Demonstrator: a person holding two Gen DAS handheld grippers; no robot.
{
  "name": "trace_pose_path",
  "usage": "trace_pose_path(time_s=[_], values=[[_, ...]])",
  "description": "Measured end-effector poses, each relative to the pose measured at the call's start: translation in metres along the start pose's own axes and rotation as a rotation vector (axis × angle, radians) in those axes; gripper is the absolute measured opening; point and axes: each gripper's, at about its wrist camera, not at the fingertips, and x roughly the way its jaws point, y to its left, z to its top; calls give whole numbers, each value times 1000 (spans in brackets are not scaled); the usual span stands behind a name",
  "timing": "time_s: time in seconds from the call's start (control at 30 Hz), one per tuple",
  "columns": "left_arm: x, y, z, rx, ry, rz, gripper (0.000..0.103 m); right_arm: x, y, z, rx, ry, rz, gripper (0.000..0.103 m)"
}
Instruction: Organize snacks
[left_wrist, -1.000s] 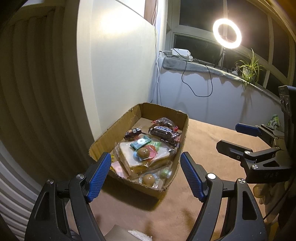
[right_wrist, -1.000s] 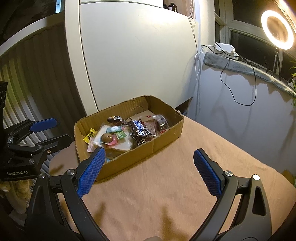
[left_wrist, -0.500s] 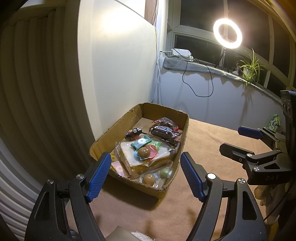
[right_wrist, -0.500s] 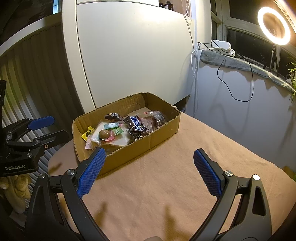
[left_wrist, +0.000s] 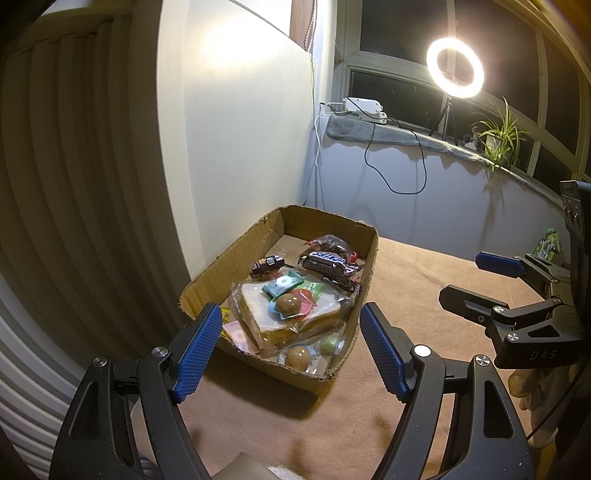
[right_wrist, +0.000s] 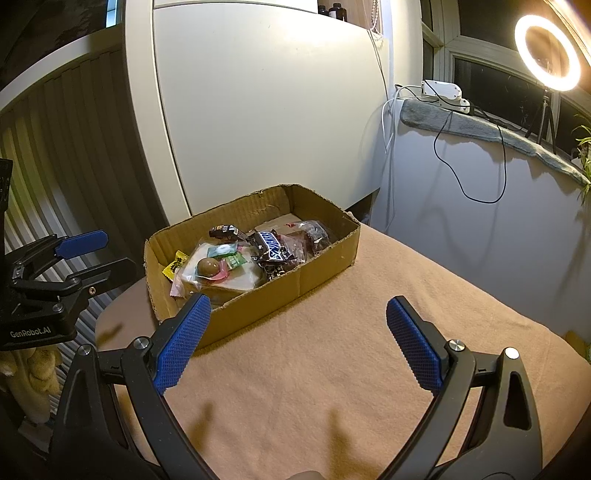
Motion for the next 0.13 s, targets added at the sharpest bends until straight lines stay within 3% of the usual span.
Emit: trace_pose_path(time_s=[0.13], values=[[1, -2, -2, 13, 2, 6, 77, 0, -1, 0, 1, 3, 2, 98]])
